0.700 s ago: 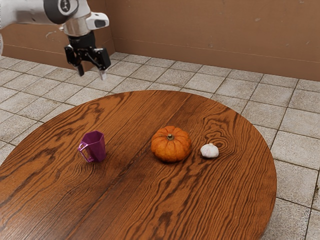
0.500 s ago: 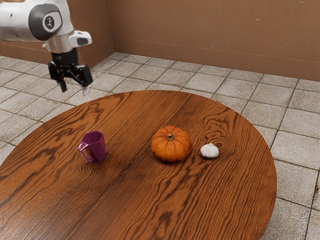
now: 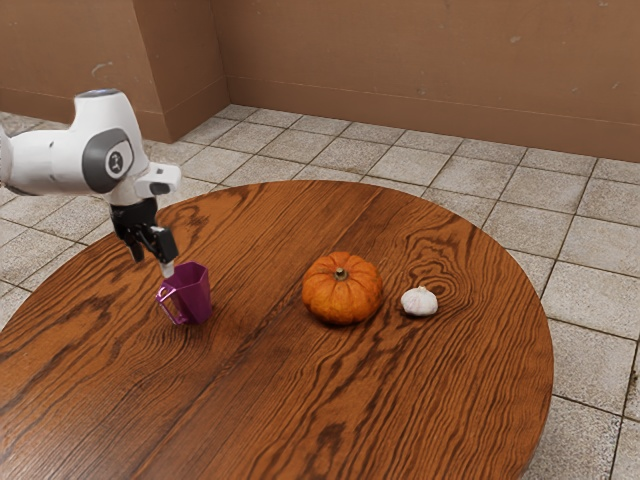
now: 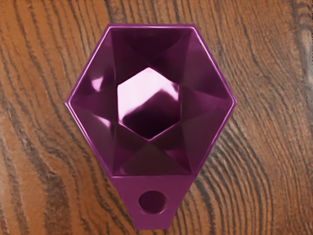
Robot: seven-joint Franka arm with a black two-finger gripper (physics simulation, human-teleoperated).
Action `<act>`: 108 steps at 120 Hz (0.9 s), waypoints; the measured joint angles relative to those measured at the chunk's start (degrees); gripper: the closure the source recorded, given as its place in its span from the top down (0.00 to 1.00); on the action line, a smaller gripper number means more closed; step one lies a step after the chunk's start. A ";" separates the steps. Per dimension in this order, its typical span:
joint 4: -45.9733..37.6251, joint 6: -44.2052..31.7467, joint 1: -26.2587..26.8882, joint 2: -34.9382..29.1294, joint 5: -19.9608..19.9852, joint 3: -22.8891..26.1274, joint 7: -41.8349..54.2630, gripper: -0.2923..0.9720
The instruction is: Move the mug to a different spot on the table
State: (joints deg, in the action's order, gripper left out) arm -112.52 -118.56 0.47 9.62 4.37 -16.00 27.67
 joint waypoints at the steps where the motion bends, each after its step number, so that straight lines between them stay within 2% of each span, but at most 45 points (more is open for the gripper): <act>1: -0.15 -0.30 -0.02 0.15 0.28 -0.02 0.38 0.77; 19: -1.11 -4.53 -1.02 3.93 4.50 -0.16 7.15 0.77; 51: -1.17 -7.96 -1.95 8.75 6.66 -0.18 16.01 0.77; 68: -1.15 -9.23 -1.90 10.74 8.44 -0.17 19.36 0.77; 93: -1.05 -10.23 -1.58 12.38 14.03 -0.23 22.71 0.77; 108: -1.07 -10.54 -1.73 12.63 15.44 -0.47 24.02 0.75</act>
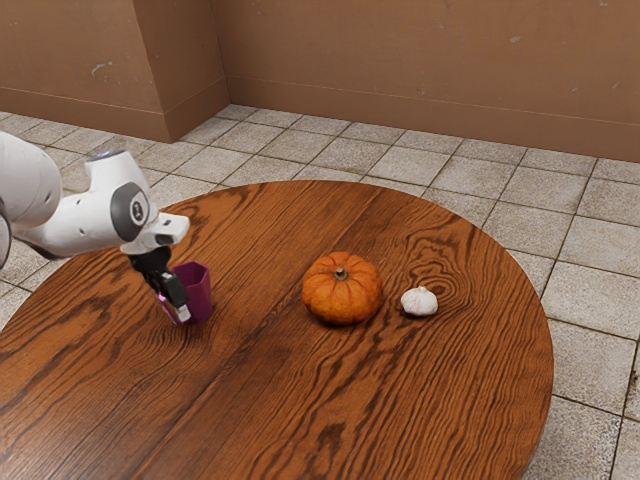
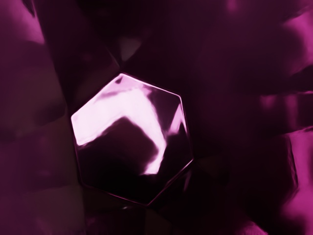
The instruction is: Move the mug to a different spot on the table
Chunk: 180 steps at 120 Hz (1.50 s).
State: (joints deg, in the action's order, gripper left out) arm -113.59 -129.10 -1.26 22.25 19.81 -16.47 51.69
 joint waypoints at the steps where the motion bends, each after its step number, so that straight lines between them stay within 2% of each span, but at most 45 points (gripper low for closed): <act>1: -0.01 -0.02 -0.03 0.00 0.05 -0.01 0.08 0.75; 12: -0.01 -0.15 -0.22 0.01 0.37 -0.42 0.78 0.68; 34: -0.07 -0.97 -0.17 -0.03 -0.88 -0.57 0.55 0.46; 55: -0.40 -1.89 0.50 -1.53 -2.38 -0.81 -0.88 0.34; 61: -0.56 -1.96 0.78 -2.27 -2.41 -1.09 -1.14 0.33; 74: -1.29 -1.67 1.25 -4.06 -1.73 -1.38 -1.04 0.37; 92: -2.70 -1.14 1.91 -7.44 -0.90 -1.83 -0.32 0.36; 110: -10.56 -4.50 3.53 -15.09 -0.21 -1.93 0.69 0.36; 120: -15.80 -8.50 4.89 -19.06 3.16 -1.99 2.06 0.36; 128: -17.72 -11.63 6.23 -20.34 7.73 -1.97 3.85 0.36; 137: -18.50 -14.39 7.64 -19.83 15.17 -1.94 6.84 0.37; 149: -17.91 -16.72 8.60 -17.57 20.76 -1.96 10.37 0.36; 164: -14.76 -18.09 9.61 -13.67 23.78 -1.95 13.67 0.36; 180: -13.27 -18.79 12.18 -10.69 23.51 -1.92 15.47 0.36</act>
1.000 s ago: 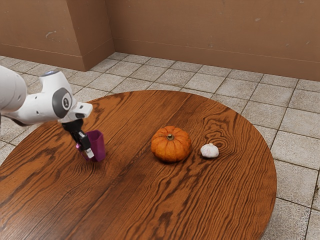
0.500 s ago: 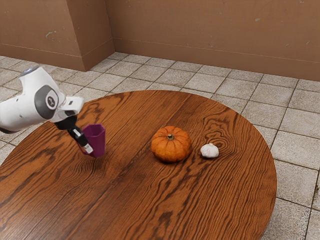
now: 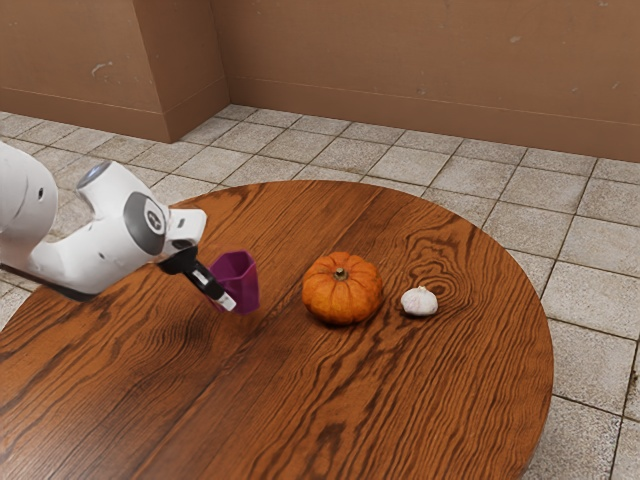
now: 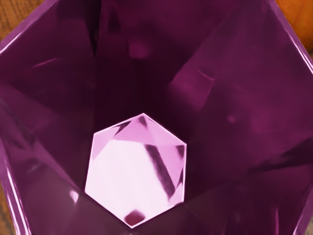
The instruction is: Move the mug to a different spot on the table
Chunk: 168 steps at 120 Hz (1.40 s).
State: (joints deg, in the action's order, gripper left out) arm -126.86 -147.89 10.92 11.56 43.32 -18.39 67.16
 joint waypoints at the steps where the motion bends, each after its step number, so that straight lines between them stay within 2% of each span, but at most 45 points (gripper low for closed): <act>1: 0.07 -0.03 0.09 0.12 -0.24 0.00 0.04 0.36; 29: 0.34 -0.51 1.54 1.99 -3.45 0.05 0.66 0.36; 60: 0.09 -0.29 1.61 3.55 -3.66 0.01 1.34 0.32; 84: -0.20 -0.36 2.54 3.44 -3.67 0.26 1.89 0.33; 92: -0.24 -0.27 2.68 3.42 -3.46 0.28 2.12 0.43; 122: -0.32 0.49 2.59 3.38 -2.98 0.29 3.05 0.64; 142: -1.69 1.48 2.03 2.88 -2.97 0.26 3.16 0.71; 168: -6.37 2.45 0.82 -0.19 -4.16 -0.12 2.67 0.75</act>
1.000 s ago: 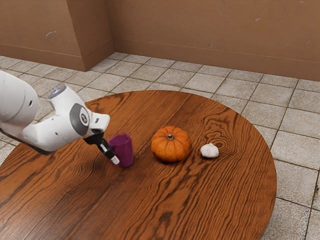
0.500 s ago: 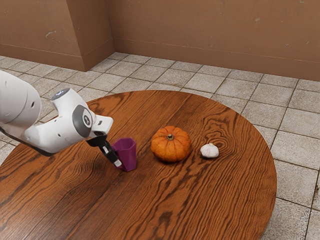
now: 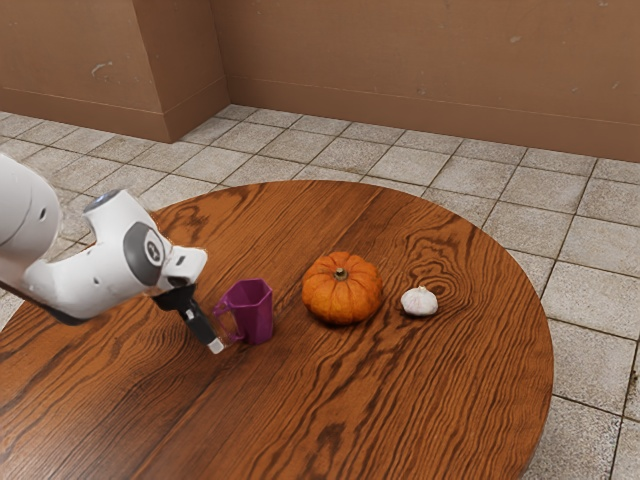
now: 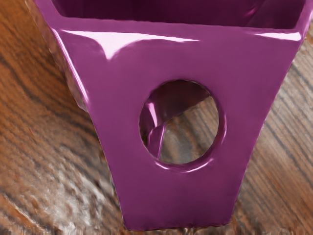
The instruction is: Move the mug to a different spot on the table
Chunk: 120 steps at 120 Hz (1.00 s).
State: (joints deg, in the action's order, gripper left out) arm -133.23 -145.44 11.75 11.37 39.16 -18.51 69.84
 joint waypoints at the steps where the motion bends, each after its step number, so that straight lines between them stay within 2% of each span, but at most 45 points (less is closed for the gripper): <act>1: -0.35 0.02 -0.06 -0.32 -0.10 -0.02 -0.02 0.75; 8: -3.26 0.14 -0.19 -3.51 -0.81 -0.43 -0.15 0.75; 14: -6.27 0.32 -0.13 -9.35 -2.89 -0.72 -0.63 0.76; 22: -7.78 2.50 -0.17 -19.23 -11.34 -0.82 -3.04 0.76; 28: -5.22 6.01 -0.06 -25.30 -17.91 -0.68 -5.75 0.76; 36: 4.82 13.52 0.79 -28.13 -24.82 0.91 -10.21 0.76; 48: 28.18 27.53 1.80 -19.57 -30.53 4.48 -17.64 0.77; 58: 40.64 37.13 2.42 -12.89 -32.67 6.58 -23.51 0.77; 66: 45.18 43.58 4.07 -10.33 -33.43 6.93 -27.77 0.77; 80: 43.71 49.20 6.91 -9.21 -34.41 7.05 -34.21 0.77; 91: 43.13 51.24 6.86 -9.11 -34.75 7.11 -38.50 0.77; 120: 45.13 53.39 -2.43 -6.33 -35.05 9.39 -47.07 0.77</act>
State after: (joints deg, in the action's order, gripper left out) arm -88.11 -92.05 9.32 5.04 4.11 -9.12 22.77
